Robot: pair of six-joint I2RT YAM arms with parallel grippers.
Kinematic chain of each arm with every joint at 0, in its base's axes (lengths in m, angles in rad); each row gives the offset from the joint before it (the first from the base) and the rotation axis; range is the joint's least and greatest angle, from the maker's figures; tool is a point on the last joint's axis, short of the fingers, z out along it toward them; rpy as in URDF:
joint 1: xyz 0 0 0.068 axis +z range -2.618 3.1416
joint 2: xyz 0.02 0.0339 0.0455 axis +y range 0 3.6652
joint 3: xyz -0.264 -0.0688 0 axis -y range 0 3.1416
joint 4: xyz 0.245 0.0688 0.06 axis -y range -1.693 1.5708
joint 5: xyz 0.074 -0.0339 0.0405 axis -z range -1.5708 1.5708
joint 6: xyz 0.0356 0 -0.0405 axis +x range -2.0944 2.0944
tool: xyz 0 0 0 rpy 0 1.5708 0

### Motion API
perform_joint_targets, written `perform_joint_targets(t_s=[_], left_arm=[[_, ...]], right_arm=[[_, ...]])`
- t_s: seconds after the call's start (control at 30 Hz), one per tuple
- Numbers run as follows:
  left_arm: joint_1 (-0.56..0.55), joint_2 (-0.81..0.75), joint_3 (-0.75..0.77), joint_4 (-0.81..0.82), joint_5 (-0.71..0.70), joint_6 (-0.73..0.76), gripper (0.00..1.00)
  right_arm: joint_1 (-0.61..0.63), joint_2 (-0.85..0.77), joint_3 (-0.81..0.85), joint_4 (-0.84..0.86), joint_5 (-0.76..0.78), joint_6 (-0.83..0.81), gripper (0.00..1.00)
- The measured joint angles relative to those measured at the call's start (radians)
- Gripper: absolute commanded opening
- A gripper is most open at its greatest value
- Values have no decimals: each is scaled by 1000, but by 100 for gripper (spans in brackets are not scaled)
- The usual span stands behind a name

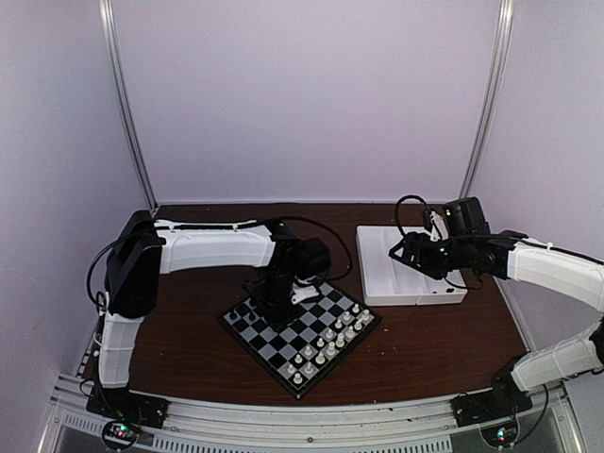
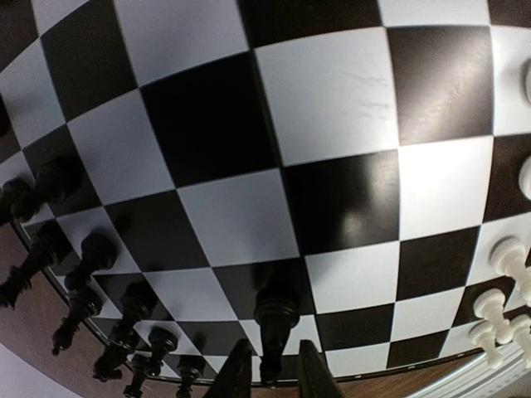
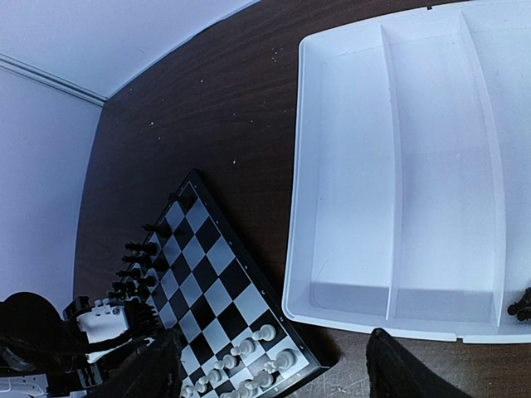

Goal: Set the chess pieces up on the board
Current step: Place the chess piece on the chessboard.

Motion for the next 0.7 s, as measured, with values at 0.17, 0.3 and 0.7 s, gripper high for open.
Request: perform_joint_targets(t_s=[0.17,0.3,0.7], left_arm=[[0,-3,0,8,-7,-11,31],[0,-39,-15,33,-10,-18,34],[0,-509,-528,438,-22,-90,43]], right_arm=[[0,0,0,0,0,0,76],[-1,0,0,0,0,0,76],[-12,0,-2,9,20,-45,90]])
